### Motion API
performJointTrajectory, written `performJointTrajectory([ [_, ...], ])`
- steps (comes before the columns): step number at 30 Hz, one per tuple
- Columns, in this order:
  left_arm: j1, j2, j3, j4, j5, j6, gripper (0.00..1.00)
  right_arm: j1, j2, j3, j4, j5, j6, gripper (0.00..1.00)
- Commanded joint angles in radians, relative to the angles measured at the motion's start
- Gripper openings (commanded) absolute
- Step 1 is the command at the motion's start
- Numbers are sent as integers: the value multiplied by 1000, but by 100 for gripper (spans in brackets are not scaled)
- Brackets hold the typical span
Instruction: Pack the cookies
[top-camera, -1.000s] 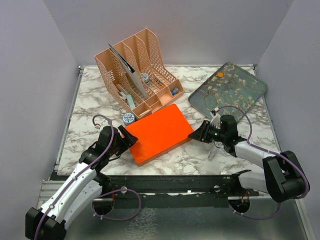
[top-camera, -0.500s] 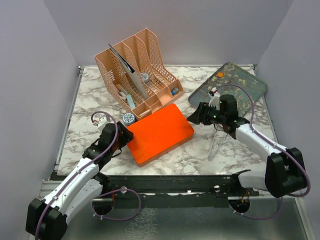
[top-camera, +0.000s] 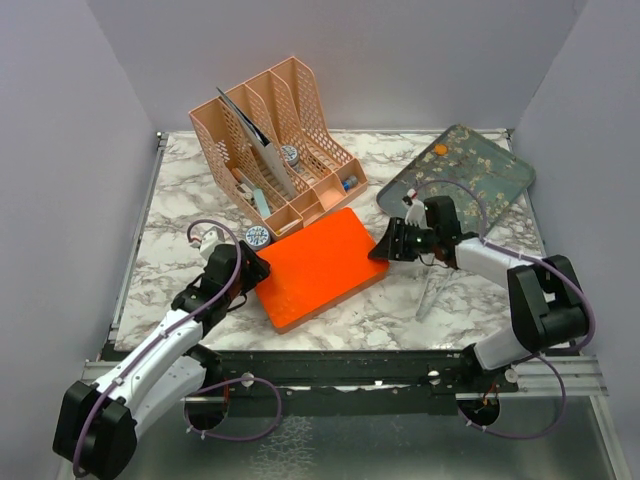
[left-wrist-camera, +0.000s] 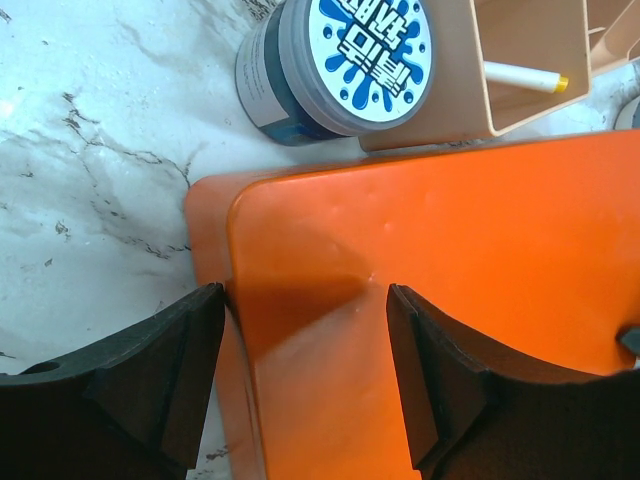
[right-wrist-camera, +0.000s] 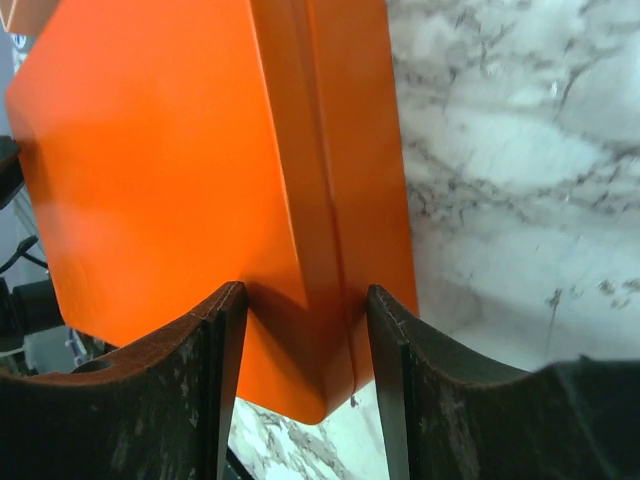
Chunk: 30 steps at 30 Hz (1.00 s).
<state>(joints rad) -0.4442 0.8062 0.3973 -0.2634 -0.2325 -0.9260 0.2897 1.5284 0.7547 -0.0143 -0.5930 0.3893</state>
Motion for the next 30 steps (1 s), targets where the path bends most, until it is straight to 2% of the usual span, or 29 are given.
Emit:
performJointTrajectory([
  [1,6,26,-18,52,57,11,71,7,-75,-124,65,-115,51,53],
  [6,6,33,-28,92,138,18,69,26,-235,-281,87,-163,115,51],
  [10,6,27,-18,88,165,35,69,34,-382,-346,36,-173,135,51],
  [15,6,5,-12,70,122,35,69,30,-478,-271,-129,53,76,62],
  [20,6,-24,-15,53,74,21,69,-13,-348,-147,-63,61,67,65],
  [30,6,-28,-16,39,42,27,69,-22,11,69,112,-24,112,59],
])
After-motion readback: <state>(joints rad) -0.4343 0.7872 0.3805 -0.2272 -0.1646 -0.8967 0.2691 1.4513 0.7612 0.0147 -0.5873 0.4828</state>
